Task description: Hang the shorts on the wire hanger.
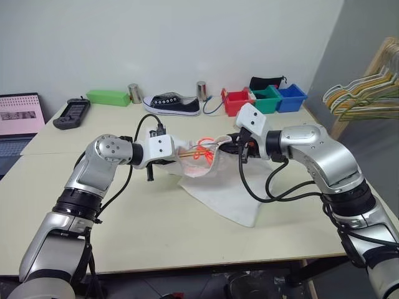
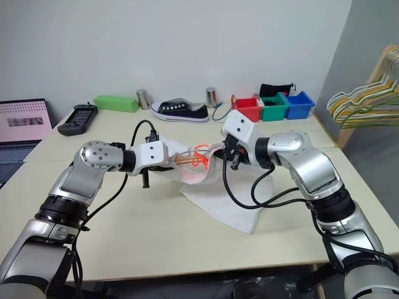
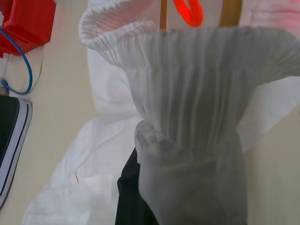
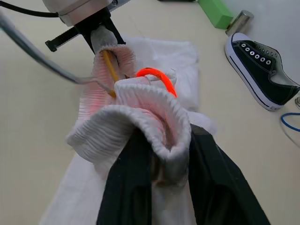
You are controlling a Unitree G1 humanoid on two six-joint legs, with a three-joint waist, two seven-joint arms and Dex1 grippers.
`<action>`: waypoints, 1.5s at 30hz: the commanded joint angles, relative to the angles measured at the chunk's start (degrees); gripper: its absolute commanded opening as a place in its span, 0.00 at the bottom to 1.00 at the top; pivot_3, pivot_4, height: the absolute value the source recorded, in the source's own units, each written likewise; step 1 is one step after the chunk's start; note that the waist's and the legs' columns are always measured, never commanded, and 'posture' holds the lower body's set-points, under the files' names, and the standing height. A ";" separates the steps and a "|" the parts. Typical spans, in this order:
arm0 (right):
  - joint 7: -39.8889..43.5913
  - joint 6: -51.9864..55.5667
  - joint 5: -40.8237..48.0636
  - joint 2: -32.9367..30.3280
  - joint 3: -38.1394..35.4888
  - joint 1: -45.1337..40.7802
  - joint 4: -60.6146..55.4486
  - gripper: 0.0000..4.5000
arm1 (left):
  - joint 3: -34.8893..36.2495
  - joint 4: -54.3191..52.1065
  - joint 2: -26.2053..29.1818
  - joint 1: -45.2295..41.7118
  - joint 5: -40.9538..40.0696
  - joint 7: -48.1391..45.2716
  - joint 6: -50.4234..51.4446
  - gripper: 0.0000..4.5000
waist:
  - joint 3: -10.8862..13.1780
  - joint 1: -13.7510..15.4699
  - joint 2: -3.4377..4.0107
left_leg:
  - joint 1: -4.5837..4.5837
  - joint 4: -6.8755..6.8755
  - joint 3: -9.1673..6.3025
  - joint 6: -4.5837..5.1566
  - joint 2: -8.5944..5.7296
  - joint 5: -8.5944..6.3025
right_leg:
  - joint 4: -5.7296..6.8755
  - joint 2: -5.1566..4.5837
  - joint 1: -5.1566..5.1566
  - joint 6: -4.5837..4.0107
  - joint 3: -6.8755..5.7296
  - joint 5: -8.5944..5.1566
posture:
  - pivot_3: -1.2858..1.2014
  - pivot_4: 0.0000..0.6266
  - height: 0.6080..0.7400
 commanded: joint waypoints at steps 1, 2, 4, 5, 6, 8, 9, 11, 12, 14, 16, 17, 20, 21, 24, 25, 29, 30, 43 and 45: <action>2.87 -1.83 -0.76 -1.96 0.04 -1.60 -0.22 0.47 | 2.03 -2.74 0.58 -0.59 -0.91 1.13 -0.37 0.00 | 0.00 0.05 0.00 | 0.00 0.00 0.00 0.00 0.00 0.00 | 0.00 0.00 0.01 0.00 0.00 0.00 | 0.42 0.00 1.00; 3.43 -1.94 -0.74 -2.35 0.03 -1.66 -0.10 0.51 | 2.09 -2.73 0.67 -0.59 -0.93 1.11 -0.38 0.00 | 0.00 0.06 0.00 | 0.00 0.00 0.00 0.00 -0.01 0.00 | 0.00 0.00 0.01 0.00 0.00 0.00 | 0.42 0.00 1.00; 5.59 -2.88 -1.36 -4.11 0.98 -1.63 0.14 0.62 | 2.12 -2.86 0.81 -0.55 -0.89 1.07 -0.56 0.00 | 0.00 0.07 0.00 | 0.00 0.00 -0.01 0.00 0.00 0.00 | 0.00 0.00 0.01 0.00 -0.01 0.00 | 0.42 0.00 1.00; 6.95 -4.12 -2.21 -5.35 1.94 -1.45 0.36 0.66 | 2.02 -3.00 1.00 -0.39 -0.82 0.88 -1.07 0.00 | 0.00 0.10 0.00 | 0.00 0.00 0.00 0.00 -0.01 0.00 | 0.00 0.00 0.01 0.00 -0.01 0.00 | 0.42 0.00 1.00; 7.94 -5.17 -2.97 -6.38 2.69 -1.26 0.62 0.71 | 1.96 -3.37 1.15 -0.16 -0.91 0.59 -1.48 0.00 | 0.00 0.13 0.00 | 0.00 0.00 0.00 0.00 -0.01 0.00 | -0.01 0.00 0.01 0.00 -0.01 0.00 | 0.42 0.00 1.00; 8.72 -7.17 -4.70 -7.43 3.75 -1.18 1.85 0.81 | 2.09 -4.56 1.19 0.26 -1.56 0.06 -1.55 0.00 | 0.00 0.13 0.00 | 0.00 0.00 0.01 0.00 -0.01 0.00 | -0.02 -0.01 0.01 0.00 0.00 0.00 | 0.42 0.00 1.00; 8.59 -8.39 -6.12 -7.55 4.56 -1.46 3.51 0.85 | 2.05 -5.36 1.23 0.39 -1.61 -0.03 -2.03 0.00 | 0.00 0.11 0.00 | 0.00 0.00 0.02 0.00 -0.01 0.00 | -0.03 -0.01 0.01 0.00 0.00 0.00 | 0.42 0.00 1.00; 8.16 -10.96 -9.84 -7.73 6.63 -2.24 7.07 0.95 | 1.88 -7.42 1.53 0.82 -1.58 -0.44 -2.60 0.00 | 0.00 0.00 0.00 | 0.01 0.00 0.03 0.00 0.00 0.00 | -0.04 -0.01 0.01 0.00 0.01 0.00 | 0.42 0.00 1.00; 7.70 -11.83 -11.18 -7.36 7.12 -2.69 8.84 1.00 | 1.93 -8.56 1.72 1.11 -1.84 -0.83 -2.50 0.00 | 0.00 -0.03 0.00 | 0.01 0.00 0.02 0.00 0.01 0.00 | -0.04 -0.01 0.01 0.00 0.00 0.00 | 0.42 0.00 1.00; 7.33 -14.41 -14.19 -7.06 8.30 -3.45 11.87 1.00 | 2.28 -10.71 2.09 1.55 -2.61 -1.63 -1.74 0.00 | 0.00 0.03 0.00 | 0.01 0.00 0.03 0.00 0.00 0.00 | -0.03 -0.01 0.02 0.00 0.01 0.00 | 0.42 0.00 1.00; 7.18 -18.07 -17.50 -7.04 9.73 -3.88 14.83 1.00 | 2.57 -12.58 2.45 1.81 -3.51 -2.31 -1.27 0.00 | 0.01 0.05 0.01 | 0.02 0.00 0.04 0.00 -0.01 0.00 | -0.03 -0.02 0.02 0.00 0.02 0.00 | 0.42 0.00 1.00; 7.08 -19.67 -18.94 -6.98 10.33 -4.00 16.18 1.00 | 2.65 -13.49 2.59 1.89 -3.84 -2.47 -0.82 0.00 | 0.01 0.05 0.02 | 0.03 0.00 0.04 0.00 -0.01 0.00 | -0.03 -0.01 0.03 0.00 0.02 0.00 | 0.43 0.00 1.00; 6.89 -24.55 -22.84 -6.60 11.96 -4.35 19.75 1.00 | 2.62 -15.26 2.96 1.96 -4.07 -2.62 0.07 0.00 | 0.01 0.11 0.01 | 0.04 0.00 0.03 0.00 -0.01 0.00 | -0.03 -0.01 0.03 0.00 0.01 0.00 | 0.43 0.00 1.00; 6.97 -25.58 -23.55 -6.28 11.92 -4.49 20.57 1.00 | 2.58 -15.35 3.02 1.98 -3.92 -2.59 0.13 0.00 | 0.01 0.14 0.01 | 0.03 0.00 0.02 0.00 -0.01 0.00 | -0.03 -0.01 0.03 0.00 0.00 0.00 | 0.43 0.00 1.00; 7.48 -27.83 -25.16 -5.59 11.54 -4.89 22.60 0.92 | 2.09 -14.88 3.79 2.34 -2.62 -2.26 -0.90 0.00 | 0.01 0.17 0.02 | 0.05 0.00 0.03 0.00 -0.02 0.00 | -0.03 -0.01 0.05 -0.01 0.01 0.00 | 0.43 0.00 1.00; 7.61 -28.54 -25.69 -5.57 11.52 -4.94 23.21 0.89 | 2.06 -14.82 3.92 2.46 -2.57 -2.24 -1.03 0.00 | 0.01 0.20 0.01 | 0.05 0.00 0.02 0.00 -0.02 0.00 | -0.02 -0.01 0.05 -0.01 0.01 0.00 | 0.43 0.00 1.00; 7.87 -31.04 -27.80 -5.93 11.30 -4.51 25.13 0.69 | 2.23 -14.99 4.06 2.41 -2.98 -2.34 -0.79 0.00 | 0.01 0.33 0.01 | 0.05 0.00 0.00 0.00 -0.02 0.00 | -0.03 -0.01 0.08 -0.01 -0.01 0.01 | 0.43 0.00 1.00; 7.83 -31.50 -28.27 -6.03 11.23 -4.37 25.46 0.64 | 2.27 -15.07 4.12 2.40 -3.03 -2.38 -0.75 0.00 | 0.01 0.34 0.02 | 0.05 0.00 0.00 0.00 -0.03 0.00 | -0.02 -0.01 0.09 -0.01 -0.01 0.01 | 0.43 0.00 1.00; 7.49 -35.06 -32.98 -6.51 10.16 -3.10 27.33 0.01 | 1.94 -13.92 4.28 1.46 -2.86 -2.32 -2.16 0.00 | 0.01 0.28 0.01 | 0.07 0.01 -0.01 -0.01 -0.02 0.01 | -0.02 -0.01 0.10 -0.02 -0.01 0.01 | 0.43 0.00 1.00; 7.61 -35.15 -33.12 -6.65 9.86 -2.81 27.13 0.00 | 1.86 -13.69 4.26 1.21 -2.87 -2.22 -2.40 0.00 | 0.01 0.27 0.02 | 0.07 0.01 -0.01 0.00 -0.02 0.01 | -0.02 -0.01 0.11 -0.02 -0.01 0.01 | 0.43 0.00 1.00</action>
